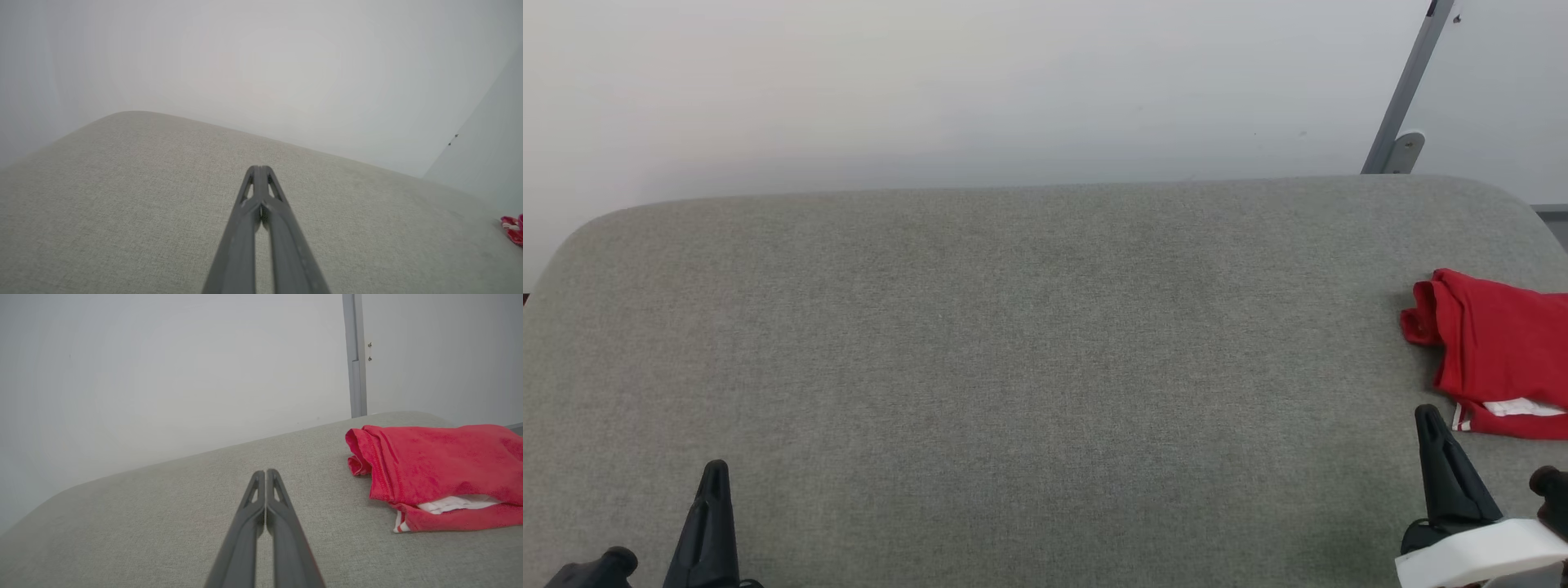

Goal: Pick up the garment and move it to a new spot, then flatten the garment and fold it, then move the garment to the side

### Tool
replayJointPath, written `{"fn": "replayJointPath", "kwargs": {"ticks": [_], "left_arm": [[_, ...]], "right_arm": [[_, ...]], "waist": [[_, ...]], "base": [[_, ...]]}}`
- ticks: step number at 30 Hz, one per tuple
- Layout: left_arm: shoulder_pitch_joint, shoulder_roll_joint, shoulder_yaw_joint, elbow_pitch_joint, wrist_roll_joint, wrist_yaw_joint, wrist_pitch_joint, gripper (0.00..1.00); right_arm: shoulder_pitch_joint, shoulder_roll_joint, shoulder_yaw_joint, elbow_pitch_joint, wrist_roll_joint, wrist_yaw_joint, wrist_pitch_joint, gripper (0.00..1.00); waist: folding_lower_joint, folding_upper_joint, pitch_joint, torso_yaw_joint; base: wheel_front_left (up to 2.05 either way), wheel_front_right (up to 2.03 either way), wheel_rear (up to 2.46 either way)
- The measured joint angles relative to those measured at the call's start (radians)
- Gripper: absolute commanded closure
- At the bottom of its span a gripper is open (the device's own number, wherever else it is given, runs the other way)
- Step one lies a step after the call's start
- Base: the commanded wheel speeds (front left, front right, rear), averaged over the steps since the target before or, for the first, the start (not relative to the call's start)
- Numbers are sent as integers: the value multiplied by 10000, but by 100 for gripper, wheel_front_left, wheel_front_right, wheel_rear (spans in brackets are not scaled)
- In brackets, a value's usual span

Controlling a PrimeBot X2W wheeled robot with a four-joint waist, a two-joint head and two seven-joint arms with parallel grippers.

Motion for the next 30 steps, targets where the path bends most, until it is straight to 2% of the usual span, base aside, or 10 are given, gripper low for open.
{"fn": "replayJointPath", "kwargs": {"ticks": [30], "left_arm": [[-943, -334, 17, 679, -4343, 2, 1233, 100]], "right_arm": [[-500, 665, -407, 167, 3940, -2, 1287, 100]], "waist": [[0, 0, 51, -67]], "base": [[0, 0, 0]]}}
